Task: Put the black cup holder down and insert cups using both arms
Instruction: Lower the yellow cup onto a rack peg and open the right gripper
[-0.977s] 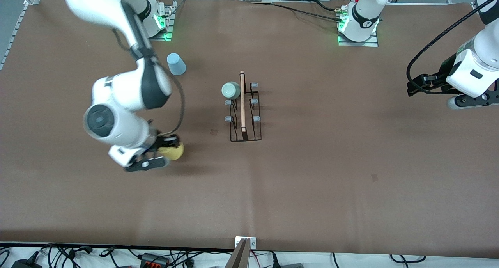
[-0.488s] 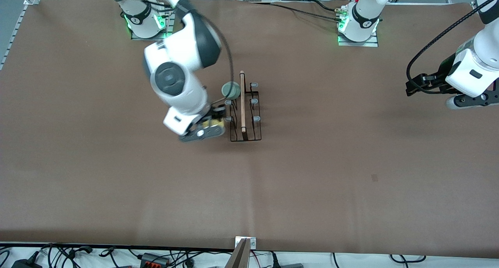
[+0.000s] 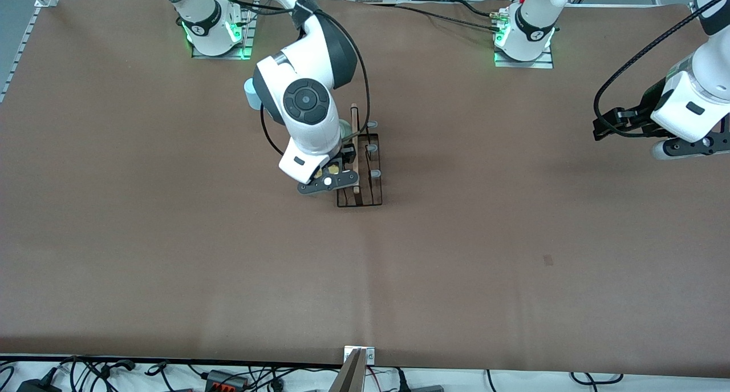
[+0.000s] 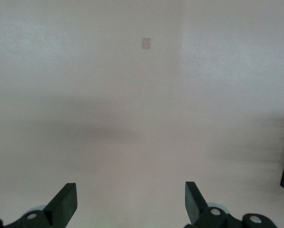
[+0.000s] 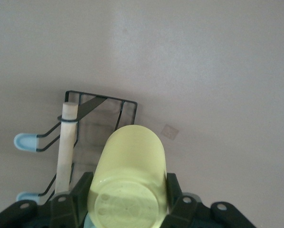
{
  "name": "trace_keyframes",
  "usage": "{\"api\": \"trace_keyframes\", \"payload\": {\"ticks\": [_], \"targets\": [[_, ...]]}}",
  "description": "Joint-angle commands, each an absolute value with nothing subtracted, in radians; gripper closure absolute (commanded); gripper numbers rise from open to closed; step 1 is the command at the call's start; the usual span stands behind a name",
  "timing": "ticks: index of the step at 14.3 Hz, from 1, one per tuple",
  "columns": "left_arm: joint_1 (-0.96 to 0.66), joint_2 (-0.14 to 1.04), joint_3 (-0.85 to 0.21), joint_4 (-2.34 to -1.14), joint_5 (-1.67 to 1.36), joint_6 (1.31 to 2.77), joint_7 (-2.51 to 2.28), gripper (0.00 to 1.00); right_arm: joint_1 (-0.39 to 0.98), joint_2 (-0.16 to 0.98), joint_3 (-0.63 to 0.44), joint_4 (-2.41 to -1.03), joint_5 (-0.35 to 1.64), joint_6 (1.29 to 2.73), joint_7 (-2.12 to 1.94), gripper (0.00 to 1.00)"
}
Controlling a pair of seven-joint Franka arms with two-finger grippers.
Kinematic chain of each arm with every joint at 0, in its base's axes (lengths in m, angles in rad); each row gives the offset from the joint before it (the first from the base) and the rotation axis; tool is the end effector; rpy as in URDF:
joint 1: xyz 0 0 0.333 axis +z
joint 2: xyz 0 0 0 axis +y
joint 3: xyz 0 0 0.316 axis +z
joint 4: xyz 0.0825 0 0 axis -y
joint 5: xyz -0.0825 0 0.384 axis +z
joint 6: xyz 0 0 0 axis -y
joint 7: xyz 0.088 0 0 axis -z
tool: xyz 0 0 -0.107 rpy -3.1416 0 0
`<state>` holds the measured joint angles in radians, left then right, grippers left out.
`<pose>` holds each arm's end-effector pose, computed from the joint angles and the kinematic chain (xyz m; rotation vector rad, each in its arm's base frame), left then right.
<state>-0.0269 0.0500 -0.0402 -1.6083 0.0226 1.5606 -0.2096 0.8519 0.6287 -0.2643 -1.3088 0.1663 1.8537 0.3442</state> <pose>0.5640 -0.0349 0.5781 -3.0966 -0.2196 0.1458 0.5666 0.4433 0.3759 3.0927 0.3658 -0.0890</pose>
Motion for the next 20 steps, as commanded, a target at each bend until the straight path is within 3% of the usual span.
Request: {"api": "trace_keyframes", "payload": {"ticks": [1,11,12,14,20], "targets": [[-0.025,0.029,-0.040,-1.623,0.006,1.560,-0.210,0.00,0.862,0.652,-0.265,-1.301,0.161,1.894,0.376,0.79],[-0.025,0.031,-0.035,-1.623,0.006,1.559,-0.210,0.00,0.868,0.695,-0.264,-1.304,0.212,1.939,0.410,0.78],[-0.025,0.031,-0.035,-1.623,0.006,1.559,-0.210,0.00,0.867,0.698,-0.264,-1.305,0.212,1.939,0.410,0.70],[-0.025,0.031,-0.035,-1.623,0.006,1.559,-0.210,0.00,0.867,0.698,-0.264,-1.305,0.210,1.939,0.413,0.00],[-0.025,0.031,-0.035,-1.623,0.009,1.562,-0.212,0.00,0.876,0.684,-0.265,-1.302,0.210,1.922,0.465,0.00]]}}
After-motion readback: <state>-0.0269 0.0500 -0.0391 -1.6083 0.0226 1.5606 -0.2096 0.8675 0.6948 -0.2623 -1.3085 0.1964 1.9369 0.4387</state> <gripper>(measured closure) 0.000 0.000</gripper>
